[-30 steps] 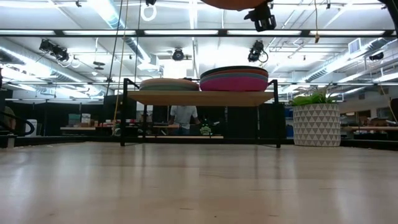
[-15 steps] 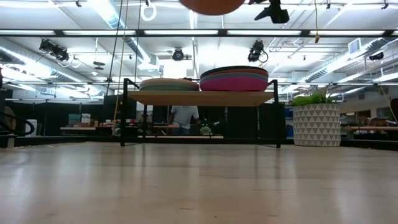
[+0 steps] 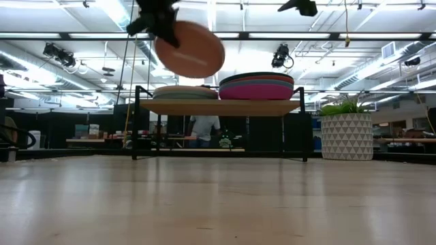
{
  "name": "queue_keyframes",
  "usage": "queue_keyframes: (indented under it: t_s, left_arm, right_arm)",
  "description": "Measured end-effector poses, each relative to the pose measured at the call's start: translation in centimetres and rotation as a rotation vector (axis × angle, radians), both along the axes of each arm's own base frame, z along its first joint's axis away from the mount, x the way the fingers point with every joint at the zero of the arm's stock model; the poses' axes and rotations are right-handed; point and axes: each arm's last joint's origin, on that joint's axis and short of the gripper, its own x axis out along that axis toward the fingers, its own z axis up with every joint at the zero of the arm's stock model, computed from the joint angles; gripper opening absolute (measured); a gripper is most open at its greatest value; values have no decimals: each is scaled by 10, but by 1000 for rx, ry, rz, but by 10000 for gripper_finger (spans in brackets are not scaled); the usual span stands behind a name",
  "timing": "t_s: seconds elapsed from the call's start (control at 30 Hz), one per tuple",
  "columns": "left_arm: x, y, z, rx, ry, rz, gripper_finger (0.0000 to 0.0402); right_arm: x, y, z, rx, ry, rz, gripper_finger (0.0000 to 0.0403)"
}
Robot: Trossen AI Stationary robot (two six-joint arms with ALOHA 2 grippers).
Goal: Place and stack plates onto a shelf
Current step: Stack the brown plate on top of the light red plate on the shelf
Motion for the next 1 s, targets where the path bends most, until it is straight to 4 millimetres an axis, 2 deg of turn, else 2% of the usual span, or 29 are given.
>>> queue_keyframes:
  t_s: [0.23, 0.53, 0.83, 1.0]
  left_arm:
    - [-2, 26, -24, -15, -34, 129, 62]
    - [2, 32, -55, 53, -64, 166, 62]
    - [0, 38, -73, 41, -83, 192, 63]
    - [0, 43, -72, 17, -170, 249, 88]
  right_arm:
    - [4, 4, 0, 2, -3, 20, 225]
    - [5, 5, 0, 12, -5, 22, 225]
    - [5, 5, 1, 14, -11, 18, 225]
    - [5, 5, 0, 14, -11, 18, 225]
